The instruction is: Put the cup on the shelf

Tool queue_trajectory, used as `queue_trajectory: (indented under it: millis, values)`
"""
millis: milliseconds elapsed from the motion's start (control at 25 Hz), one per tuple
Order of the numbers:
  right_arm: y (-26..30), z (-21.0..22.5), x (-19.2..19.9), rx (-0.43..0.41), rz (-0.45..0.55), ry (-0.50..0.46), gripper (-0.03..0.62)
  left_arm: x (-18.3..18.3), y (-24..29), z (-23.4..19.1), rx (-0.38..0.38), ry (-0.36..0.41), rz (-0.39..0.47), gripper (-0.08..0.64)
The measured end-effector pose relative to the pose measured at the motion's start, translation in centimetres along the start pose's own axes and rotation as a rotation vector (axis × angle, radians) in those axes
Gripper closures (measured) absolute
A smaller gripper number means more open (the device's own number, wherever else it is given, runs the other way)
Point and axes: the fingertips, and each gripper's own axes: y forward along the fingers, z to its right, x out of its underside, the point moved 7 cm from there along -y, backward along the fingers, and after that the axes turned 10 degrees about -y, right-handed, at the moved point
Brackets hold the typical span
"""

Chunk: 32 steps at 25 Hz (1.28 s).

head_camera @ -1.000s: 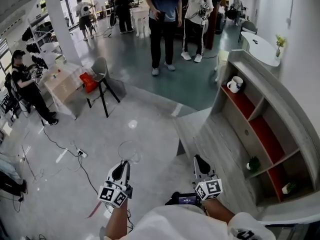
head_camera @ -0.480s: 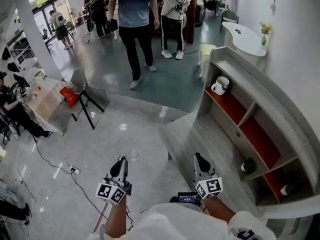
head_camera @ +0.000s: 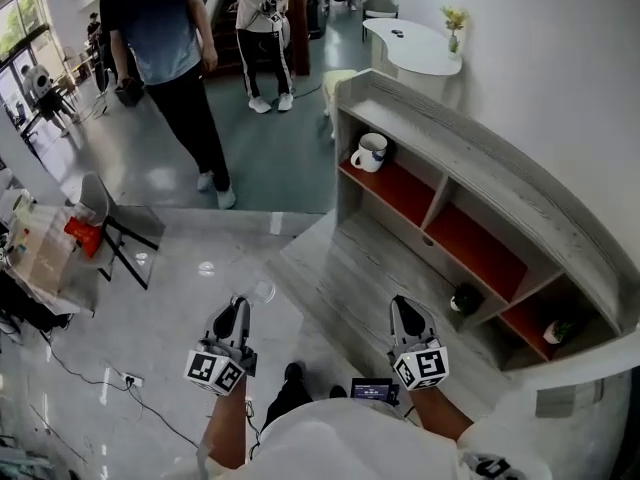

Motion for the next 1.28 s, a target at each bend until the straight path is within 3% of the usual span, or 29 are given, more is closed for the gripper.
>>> queue_trajectory:
  millis: [160, 480, 760, 960, 1280]
  values:
    - [-2.4, 2.1, -0.3, 0.113, -0.026, -0.015, 0.551, 0.4, 4.4, 0.4, 0.090, -0.022, -0.032, 0.532]
    - [-6.6, 5.5, 0.4, 0.373, -0.082, -0.029, 0.551, 2.4, 15.0, 3.1, 0.358, -0.023, -0.109, 0.532]
    - [-8.7, 6.9, 0.1, 0.560, -0.111, -0.029, 0.549, 4.2, 22.5, 7.1, 0.567, -0.036, -0.181, 0.532]
    - [-11.1, 7.2, -0.1, 0.678, -0.137, -0.039, 0.549, 5.4, 26.2, 10.9, 0.711, -0.004, -0.223, 0.532]
    - [-15.1, 7.6, 0.2, 0.831, -0.157, -0.019, 0.549, 7.6, 29.6, 16.5, 0.849, -0.005, -0.277, 0.532]
